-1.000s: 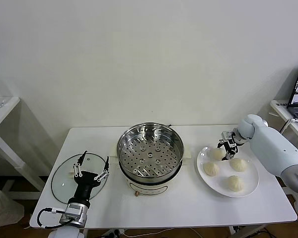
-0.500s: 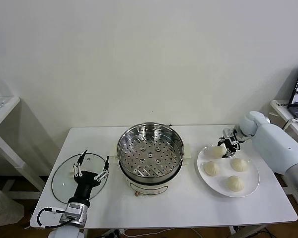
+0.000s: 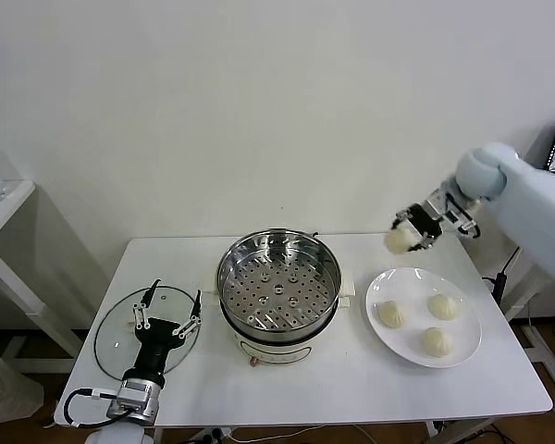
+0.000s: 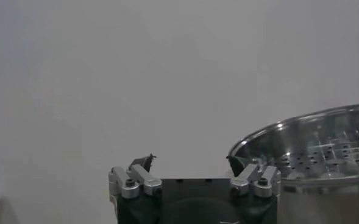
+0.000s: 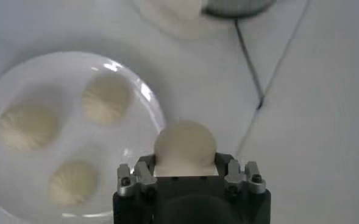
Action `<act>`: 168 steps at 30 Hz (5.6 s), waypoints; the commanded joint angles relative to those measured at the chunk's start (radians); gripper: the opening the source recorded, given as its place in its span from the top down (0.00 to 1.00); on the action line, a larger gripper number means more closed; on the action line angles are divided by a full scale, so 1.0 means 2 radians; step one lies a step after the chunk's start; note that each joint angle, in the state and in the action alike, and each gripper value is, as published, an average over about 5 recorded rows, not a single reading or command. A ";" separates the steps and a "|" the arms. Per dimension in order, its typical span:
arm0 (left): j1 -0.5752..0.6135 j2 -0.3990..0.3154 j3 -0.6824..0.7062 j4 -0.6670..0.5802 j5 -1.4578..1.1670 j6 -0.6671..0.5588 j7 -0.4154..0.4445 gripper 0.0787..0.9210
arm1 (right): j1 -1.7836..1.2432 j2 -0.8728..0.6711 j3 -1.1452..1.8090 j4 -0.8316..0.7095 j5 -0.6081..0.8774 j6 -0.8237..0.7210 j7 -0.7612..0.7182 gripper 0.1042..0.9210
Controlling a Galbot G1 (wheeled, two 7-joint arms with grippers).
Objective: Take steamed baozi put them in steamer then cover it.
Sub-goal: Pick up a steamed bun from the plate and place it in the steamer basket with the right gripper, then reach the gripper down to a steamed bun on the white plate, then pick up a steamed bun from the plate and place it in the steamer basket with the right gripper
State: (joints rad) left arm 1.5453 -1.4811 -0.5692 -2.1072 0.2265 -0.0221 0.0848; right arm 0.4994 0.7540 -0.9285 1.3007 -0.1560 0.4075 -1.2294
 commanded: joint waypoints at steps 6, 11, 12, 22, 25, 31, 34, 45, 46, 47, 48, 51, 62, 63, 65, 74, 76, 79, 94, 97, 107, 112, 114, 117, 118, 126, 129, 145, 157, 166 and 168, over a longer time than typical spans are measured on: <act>0.004 0.001 -0.007 -0.004 -0.005 -0.001 -0.001 0.12 | 0.137 0.122 -0.149 0.089 0.016 0.068 0.018 0.31; 0.009 0.005 -0.012 -0.005 -0.005 -0.003 -0.001 0.12 | 0.089 0.168 -0.138 0.047 -0.012 0.088 0.038 0.31; 0.009 0.005 -0.012 -0.005 -0.006 -0.003 0.000 0.12 | 0.078 0.177 -0.132 0.033 -0.021 0.095 0.043 0.31; 0.009 0.005 -0.013 -0.002 -0.006 -0.004 0.000 0.12 | 0.000 0.240 -0.106 -0.075 -0.080 0.128 0.082 0.31; 0.009 0.005 -0.012 -0.001 -0.006 -0.004 0.000 0.12 | -0.009 0.248 -0.103 -0.082 -0.082 0.128 0.090 0.31; 0.010 0.004 -0.013 -0.003 -0.006 -0.005 0.000 0.12 | -0.027 0.254 -0.100 -0.091 -0.087 0.125 0.093 0.31; 0.012 0.005 -0.013 -0.006 -0.006 -0.006 0.000 0.12 | -0.034 0.253 -0.098 -0.092 -0.091 0.120 0.092 0.31; 0.016 0.006 -0.013 -0.012 -0.005 -0.008 0.001 0.12 | -0.048 0.256 -0.087 -0.112 -0.110 0.112 0.088 0.29; 0.016 0.006 -0.013 -0.012 -0.005 -0.008 0.001 0.12 | -0.049 0.256 -0.086 -0.114 -0.110 0.112 0.088 0.29; 0.016 0.005 -0.012 -0.012 -0.004 -0.008 0.001 0.12 | -0.050 0.256 -0.085 -0.115 -0.111 0.112 0.089 0.28; 0.016 0.005 -0.012 -0.012 -0.004 -0.008 0.001 0.12 | -0.051 0.256 -0.084 -0.117 -0.110 0.112 0.090 0.25; 0.016 0.005 -0.012 -0.013 -0.004 -0.008 0.001 0.12 | -0.054 0.255 -0.077 -0.117 -0.109 0.112 0.091 0.18; 0.018 0.008 -0.012 -0.010 -0.002 -0.010 0.002 0.12 | 0.014 0.158 -0.052 -0.041 0.029 0.049 0.038 0.12; 0.018 0.008 -0.012 -0.011 -0.002 -0.010 0.002 0.12 | 0.028 0.139 -0.054 -0.028 0.054 0.029 0.025 0.12; 0.018 0.010 -0.013 -0.013 -0.002 -0.010 0.003 0.12 | 0.056 0.098 -0.066 -0.002 0.100 -0.021 -0.001 0.12; 0.020 0.012 -0.007 -0.023 -0.001 -0.009 0.002 0.12 | 0.066 -0.073 -0.114 0.064 0.202 -0.259 -0.057 0.12; 0.021 0.011 -0.004 -0.023 0.000 -0.009 0.002 0.12 | 0.039 -0.096 -0.110 0.066 0.198 -0.294 -0.057 0.12; 0.021 0.010 -0.001 -0.022 0.002 -0.010 0.002 0.12 | -0.023 -0.111 -0.078 0.054 0.181 -0.323 -0.052 0.12; 0.024 0.007 0.001 -0.017 0.009 -0.012 0.002 0.12 | -0.187 -0.037 0.022 -0.079 0.086 -0.302 0.001 0.12; 0.023 0.006 0.001 -0.013 0.010 -0.012 0.002 0.12 | -0.209 -0.022 0.036 -0.096 0.073 -0.293 0.007 0.12; 0.018 0.003 0.001 -0.002 0.016 -0.010 0.001 0.12 | -0.259 0.006 0.079 -0.120 0.050 -0.283 0.007 0.12; 0.018 0.003 0.000 0.000 0.018 -0.010 0.001 0.12 | -0.269 0.012 0.089 -0.129 0.038 -0.278 0.008 0.12; 0.018 0.003 0.001 0.000 0.018 -0.010 0.001 0.12 | -0.272 0.013 0.091 -0.129 0.036 -0.278 0.010 0.12; 0.019 0.003 0.001 -0.001 0.019 -0.010 0.000 0.12 | -0.278 0.015 0.097 -0.129 0.033 -0.278 0.012 0.12; 0.019 0.003 0.001 -0.001 0.019 -0.010 0.000 0.12 | -0.281 0.015 0.101 -0.129 0.031 -0.278 0.013 0.12; 0.022 0.003 0.002 -0.001 0.022 -0.012 0.000 0.12 | -0.295 0.017 0.123 -0.127 0.016 -0.276 0.018 0.12; 0.023 0.003 0.003 -0.002 0.022 -0.012 0.000 0.12 | -0.296 0.016 0.125 -0.126 0.013 -0.276 0.019 0.12; 0.022 0.002 0.005 -0.002 0.023 -0.013 0.000 0.12 | -0.288 0.004 0.122 -0.110 0.025 -0.277 0.021 0.39; 0.019 0.004 0.009 -0.001 0.023 -0.012 0.001 0.12 | -0.049 -0.116 -0.056 0.057 0.206 -0.344 0.003 0.38; 0.015 0.010 0.010 0.000 0.022 -0.012 0.002 0.12 | 0.215 -0.096 -0.252 0.165 0.349 -0.412 0.014 0.38; 0.016 0.013 0.009 -0.003 0.021 -0.012 0.002 0.12 | 0.243 -0.074 -0.264 0.178 0.377 -0.430 0.021 0.38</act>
State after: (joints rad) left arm 1.5772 -1.4627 -0.5503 -2.1076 0.2705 -0.0460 0.0882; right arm 0.5632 0.5891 -1.1642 1.4580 0.3274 -0.3291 -1.2019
